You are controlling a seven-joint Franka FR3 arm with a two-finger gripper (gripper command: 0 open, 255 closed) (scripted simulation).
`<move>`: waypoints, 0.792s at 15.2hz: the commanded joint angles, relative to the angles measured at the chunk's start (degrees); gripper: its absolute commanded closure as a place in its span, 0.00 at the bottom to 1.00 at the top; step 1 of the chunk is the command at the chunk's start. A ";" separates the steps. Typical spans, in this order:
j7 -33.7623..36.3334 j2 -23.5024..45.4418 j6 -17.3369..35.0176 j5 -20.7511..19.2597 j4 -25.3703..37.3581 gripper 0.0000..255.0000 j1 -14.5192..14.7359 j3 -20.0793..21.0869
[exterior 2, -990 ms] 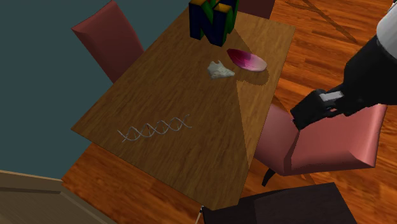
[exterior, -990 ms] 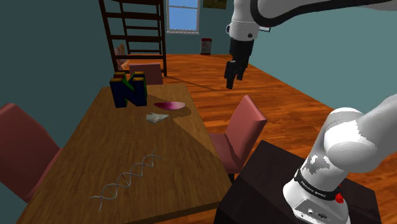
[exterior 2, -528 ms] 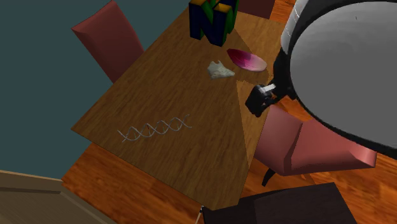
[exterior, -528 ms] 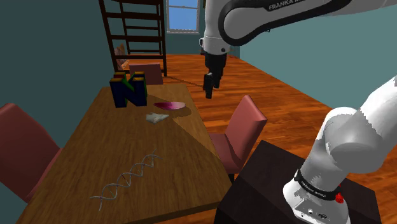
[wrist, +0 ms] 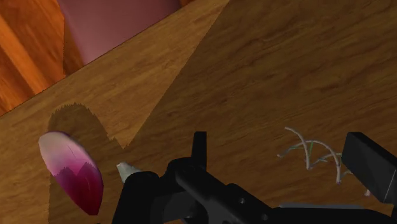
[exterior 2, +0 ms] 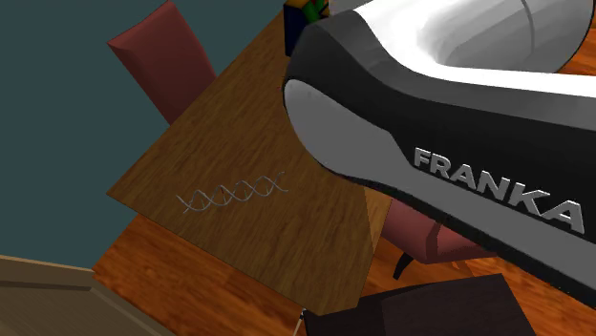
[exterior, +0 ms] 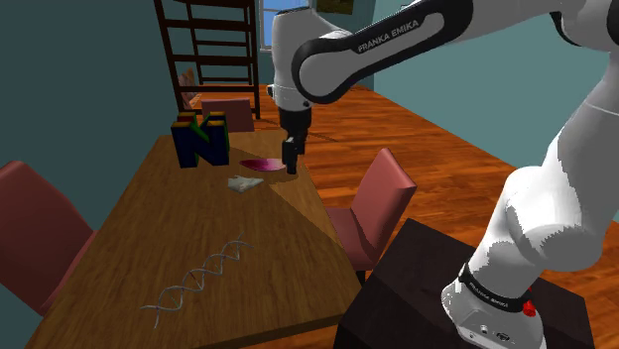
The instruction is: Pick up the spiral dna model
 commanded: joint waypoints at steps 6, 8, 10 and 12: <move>-2.56 13.04 3.99 -3.43 7.90 0.00 2.99 2.92; -3.25 16.75 4.64 -4.66 10.59 0.00 3.96 3.61; -3.94 20.45 5.13 -5.94 13.38 0.00 5.02 4.24; -4.65 24.12 5.46 -7.26 16.28 0.00 6.17 4.79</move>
